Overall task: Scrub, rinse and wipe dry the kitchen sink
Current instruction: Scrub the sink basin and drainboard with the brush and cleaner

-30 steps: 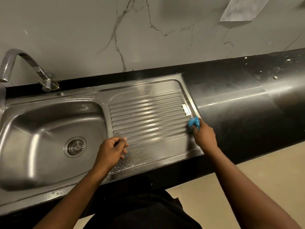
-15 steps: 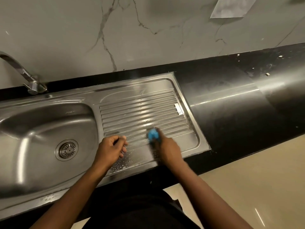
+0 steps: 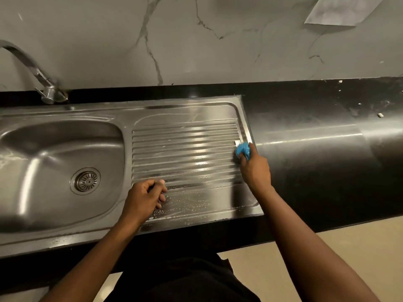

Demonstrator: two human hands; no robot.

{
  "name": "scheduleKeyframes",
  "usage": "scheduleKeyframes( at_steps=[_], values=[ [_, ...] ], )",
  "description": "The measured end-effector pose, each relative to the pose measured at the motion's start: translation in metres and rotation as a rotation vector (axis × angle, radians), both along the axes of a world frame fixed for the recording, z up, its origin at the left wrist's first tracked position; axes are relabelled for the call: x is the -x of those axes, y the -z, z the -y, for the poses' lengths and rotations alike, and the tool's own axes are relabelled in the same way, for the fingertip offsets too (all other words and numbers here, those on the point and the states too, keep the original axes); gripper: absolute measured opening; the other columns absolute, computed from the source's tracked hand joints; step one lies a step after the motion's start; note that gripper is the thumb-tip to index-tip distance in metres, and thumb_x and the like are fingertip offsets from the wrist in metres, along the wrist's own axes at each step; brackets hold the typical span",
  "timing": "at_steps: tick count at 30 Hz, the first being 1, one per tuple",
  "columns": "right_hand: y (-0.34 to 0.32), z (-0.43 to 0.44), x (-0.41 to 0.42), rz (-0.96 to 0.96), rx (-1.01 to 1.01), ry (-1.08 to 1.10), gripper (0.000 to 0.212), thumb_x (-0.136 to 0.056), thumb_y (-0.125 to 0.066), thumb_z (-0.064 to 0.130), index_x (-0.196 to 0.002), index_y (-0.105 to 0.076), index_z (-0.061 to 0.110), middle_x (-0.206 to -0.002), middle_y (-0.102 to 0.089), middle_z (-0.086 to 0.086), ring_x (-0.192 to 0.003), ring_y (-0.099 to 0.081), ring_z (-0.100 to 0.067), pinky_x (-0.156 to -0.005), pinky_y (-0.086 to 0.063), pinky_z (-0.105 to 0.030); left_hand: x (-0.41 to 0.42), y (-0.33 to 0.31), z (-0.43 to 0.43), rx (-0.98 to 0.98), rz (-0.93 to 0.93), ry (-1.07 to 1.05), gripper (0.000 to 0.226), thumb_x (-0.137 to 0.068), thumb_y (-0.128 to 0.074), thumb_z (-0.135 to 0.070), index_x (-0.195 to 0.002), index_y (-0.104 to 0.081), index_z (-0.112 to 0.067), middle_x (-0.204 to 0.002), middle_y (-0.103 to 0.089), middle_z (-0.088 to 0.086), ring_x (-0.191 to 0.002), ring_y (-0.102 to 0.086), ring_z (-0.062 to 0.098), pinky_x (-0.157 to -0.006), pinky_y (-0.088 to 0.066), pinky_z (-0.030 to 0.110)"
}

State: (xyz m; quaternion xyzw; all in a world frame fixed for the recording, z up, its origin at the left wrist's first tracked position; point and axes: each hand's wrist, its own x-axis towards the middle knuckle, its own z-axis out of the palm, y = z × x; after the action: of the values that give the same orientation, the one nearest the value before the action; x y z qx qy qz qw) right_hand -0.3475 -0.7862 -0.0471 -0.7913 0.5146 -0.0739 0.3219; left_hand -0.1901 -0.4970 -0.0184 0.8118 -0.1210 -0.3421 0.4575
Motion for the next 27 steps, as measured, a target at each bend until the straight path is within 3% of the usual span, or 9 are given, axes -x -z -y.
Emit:
scheduleKeyframes(
  at_steps=[7,10,12,14,17,20,24,27],
  values=[
    [-0.007,0.056,-0.073,0.056,-0.092,-0.049,0.044,-0.106,-0.054,0.028,-0.148,-0.051,0.015,-0.130,-0.067,-0.014,-0.117,-0.065,-0.034,-0.096,-0.050,-0.039,0.016,0.001,0.005,-0.002,0.018,-0.076,0.034,-0.106,-0.059,-0.029,-0.081,-0.074,-0.010,-0.069,-0.073,0.009,-0.054,-0.062,0.017,-0.059,-0.050,0.031],
    [-0.009,0.046,-0.081,0.073,-0.122,-0.100,0.048,-0.107,-0.052,0.029,-0.153,-0.045,0.015,-0.135,-0.064,-0.013,-0.119,-0.063,-0.030,-0.093,-0.047,-0.032,0.017,0.003,0.003,0.002,0.005,-0.117,0.035,-0.106,-0.059,-0.029,-0.080,-0.074,-0.011,-0.068,-0.072,0.008,-0.053,-0.061,0.017,-0.059,-0.049,0.033],
    [-0.007,0.023,-0.076,0.115,-0.145,-0.126,0.053,-0.109,-0.049,0.030,-0.160,-0.036,0.020,-0.128,-0.066,-0.010,-0.105,-0.067,-0.021,-0.084,-0.050,-0.023,0.016,0.004,0.006,-0.008,-0.007,-0.116,0.035,-0.106,-0.059,-0.030,-0.080,-0.074,-0.011,-0.067,-0.072,0.007,-0.053,-0.061,0.016,-0.060,-0.048,0.034],
    [-0.002,-0.009,-0.067,0.115,-0.173,-0.176,0.053,-0.111,-0.045,0.033,-0.162,-0.030,0.027,-0.103,-0.068,0.000,-0.081,-0.066,-0.010,-0.062,-0.051,-0.016,0.015,0.004,0.009,-0.019,-0.011,-0.098,0.034,-0.105,-0.059,-0.029,-0.081,-0.074,-0.011,-0.068,-0.072,0.008,-0.054,-0.061,0.017,-0.060,-0.048,0.034],
    [0.006,-0.031,-0.049,0.022,-0.049,-0.304,0.055,-0.111,-0.042,0.041,-0.162,-0.027,0.028,-0.100,-0.071,-0.002,-0.078,-0.066,-0.013,-0.066,-0.055,-0.028,0.008,0.002,0.014,-0.006,-0.022,-0.069,0.035,-0.106,-0.059,-0.028,-0.081,-0.074,-0.009,-0.068,-0.072,0.009,-0.054,-0.061,0.017,-0.058,-0.049,0.032],
    [0.004,0.003,-0.030,-0.027,0.013,-0.235,0.054,-0.110,-0.045,0.042,-0.161,-0.032,0.028,-0.096,-0.067,-0.001,-0.073,-0.058,-0.010,-0.061,-0.044,-0.027,-0.001,0.000,0.013,-0.004,-0.017,-0.046,0.035,-0.106,-0.059,-0.028,-0.081,-0.074,-0.010,-0.069,-0.073,0.010,-0.054,-0.061,0.016,-0.057,-0.049,0.029],
    [0.006,0.040,-0.030,-0.023,0.043,-0.055,0.049,-0.106,-0.049,0.038,-0.154,-0.042,0.026,-0.113,-0.070,-0.011,-0.093,-0.067,-0.023,-0.081,-0.059,-0.044,-0.013,-0.001,0.002,-0.003,-0.020,-0.048,0.034,-0.105,-0.060,-0.029,-0.081,-0.075,-0.010,-0.069,-0.073,0.010,-0.055,-0.062,0.016,-0.059,-0.050,0.030],
    [0.004,0.001,-0.065,0.060,-0.022,-0.014,0.048,-0.110,-0.044,0.031,-0.156,-0.040,0.020,-0.105,-0.068,-0.003,-0.085,-0.063,-0.010,-0.071,-0.053,-0.026,-0.019,0.001,-0.008,0.003,-0.032,-0.051,0.035,-0.106,-0.060,-0.029,-0.080,-0.075,-0.010,-0.068,-0.072,0.009,-0.055,-0.062,0.017,-0.059,-0.050,0.031]
  ],
)
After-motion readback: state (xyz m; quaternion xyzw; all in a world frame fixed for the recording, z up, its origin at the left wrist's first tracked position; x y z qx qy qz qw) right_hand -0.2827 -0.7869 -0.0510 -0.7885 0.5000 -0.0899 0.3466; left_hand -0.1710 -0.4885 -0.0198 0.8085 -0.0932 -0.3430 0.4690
